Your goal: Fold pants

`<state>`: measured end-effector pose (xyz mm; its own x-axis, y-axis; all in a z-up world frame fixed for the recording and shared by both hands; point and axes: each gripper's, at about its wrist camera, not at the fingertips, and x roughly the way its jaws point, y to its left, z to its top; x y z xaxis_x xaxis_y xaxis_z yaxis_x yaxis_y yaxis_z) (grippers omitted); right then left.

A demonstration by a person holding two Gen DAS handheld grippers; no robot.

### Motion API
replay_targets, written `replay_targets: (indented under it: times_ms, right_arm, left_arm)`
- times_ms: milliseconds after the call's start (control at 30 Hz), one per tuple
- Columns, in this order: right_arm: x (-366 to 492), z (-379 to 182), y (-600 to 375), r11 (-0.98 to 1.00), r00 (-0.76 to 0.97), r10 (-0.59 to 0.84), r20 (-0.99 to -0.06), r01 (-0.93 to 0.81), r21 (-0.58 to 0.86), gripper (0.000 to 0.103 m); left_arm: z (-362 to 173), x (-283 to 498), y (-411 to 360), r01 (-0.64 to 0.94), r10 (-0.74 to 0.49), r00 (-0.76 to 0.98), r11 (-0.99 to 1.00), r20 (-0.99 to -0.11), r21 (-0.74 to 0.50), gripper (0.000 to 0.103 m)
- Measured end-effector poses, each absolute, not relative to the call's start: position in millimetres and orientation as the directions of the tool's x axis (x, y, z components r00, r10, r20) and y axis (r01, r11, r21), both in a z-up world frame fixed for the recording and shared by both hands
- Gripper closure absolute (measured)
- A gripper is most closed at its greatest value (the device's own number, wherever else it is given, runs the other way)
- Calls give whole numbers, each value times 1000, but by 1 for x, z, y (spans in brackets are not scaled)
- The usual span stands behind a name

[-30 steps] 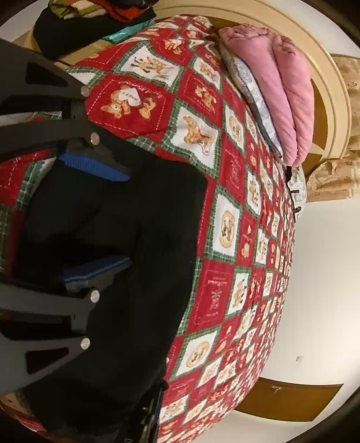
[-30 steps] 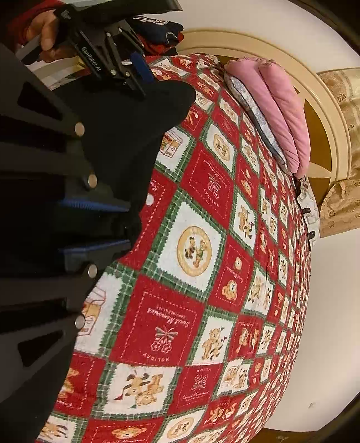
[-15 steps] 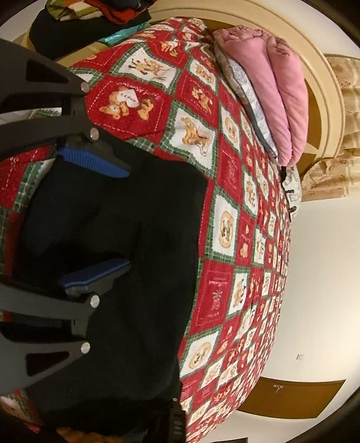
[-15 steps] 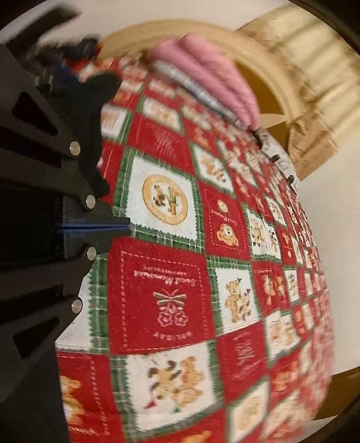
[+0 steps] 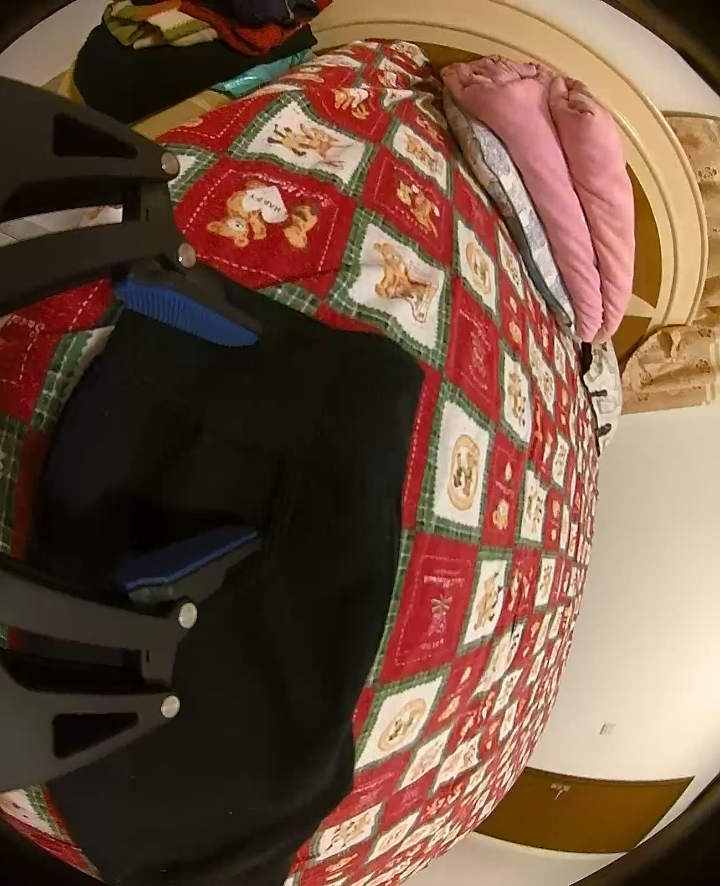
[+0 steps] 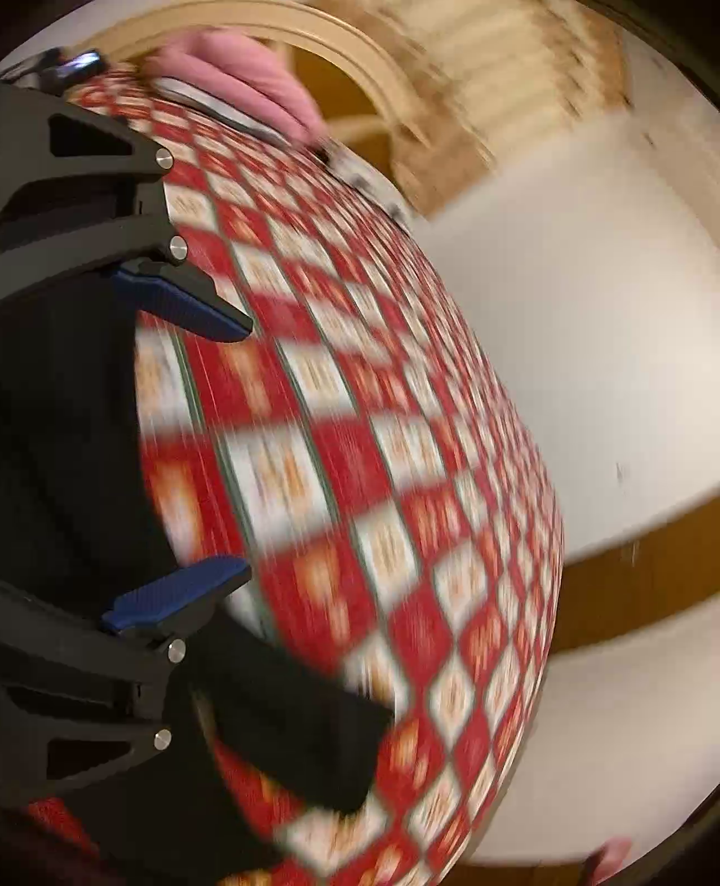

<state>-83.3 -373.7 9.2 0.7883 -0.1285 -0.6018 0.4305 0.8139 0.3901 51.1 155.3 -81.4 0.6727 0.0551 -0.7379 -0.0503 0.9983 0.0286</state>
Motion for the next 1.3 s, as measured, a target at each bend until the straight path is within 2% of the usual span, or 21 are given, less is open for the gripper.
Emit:
replay_targets:
  times_ms: [133,233,333,500,567,600,633,667,700,733,833,933,1033,1167,1300]
  right_arm:
    - [-91,6,-451,745,714,-248,-654,573,342,24]
    - [-70,-3,-489,728,653,-271,-707,620,294,25]
    - [-37,-13,-506,718,580,-324,-747,665,205,26]
    - [9,-54,-526,681,413,-316,-854,725,99,27]
    - [16,-63,-524,690,361,-341,-868,723,30,27]
    - [19,-63,-521,697,342,-361,-868,717,-7,33]
    - [19,-61,-519,697,331,-379,-864,716,-32,56]
    - [16,-58,-519,698,334,-381,-862,715,-32,75]
    - [11,-55,-522,698,341,-369,-865,716,-16,97]
    - [4,-51,-526,693,358,-347,-867,721,20,97]
    - [-34,-31,-539,661,521,-235,-820,705,258,97]
    - [-84,-7,-538,632,692,-156,-705,618,467,97]
    - [-137,7,-533,589,801,-114,-587,531,610,97]
    - [-202,4,-529,553,844,-167,-511,509,660,97]
    - [-245,-18,-534,509,767,-264,-585,626,590,95]
  left_arm:
    - [-81,53,154,-73,73,661,997,-746,34,30]
    - [-81,54,153,-83,86,654,996,-751,41,29]
    - [-81,54,153,-94,95,648,995,-756,44,28]
    - [-81,56,153,-95,97,637,994,-765,46,27]
    - [-81,56,153,-93,96,637,995,-765,47,26]
    - [-81,56,153,-94,96,637,994,-765,47,26]
    - [-81,56,154,-94,97,637,994,-765,47,26]
    - [-81,56,154,-94,96,636,995,-765,46,26]
    - [-81,56,153,-94,95,636,995,-766,46,26]
    - [-81,56,154,-94,95,637,995,-765,45,26]
    - [-81,56,154,-94,93,637,995,-765,42,26]
    - [-81,56,153,-93,92,641,995,-762,41,26]
    - [-81,56,154,-94,90,641,995,-762,39,26]
    - [-81,55,153,-96,92,647,995,-757,39,26]
    - [-82,56,153,-98,92,644,995,-759,37,26]
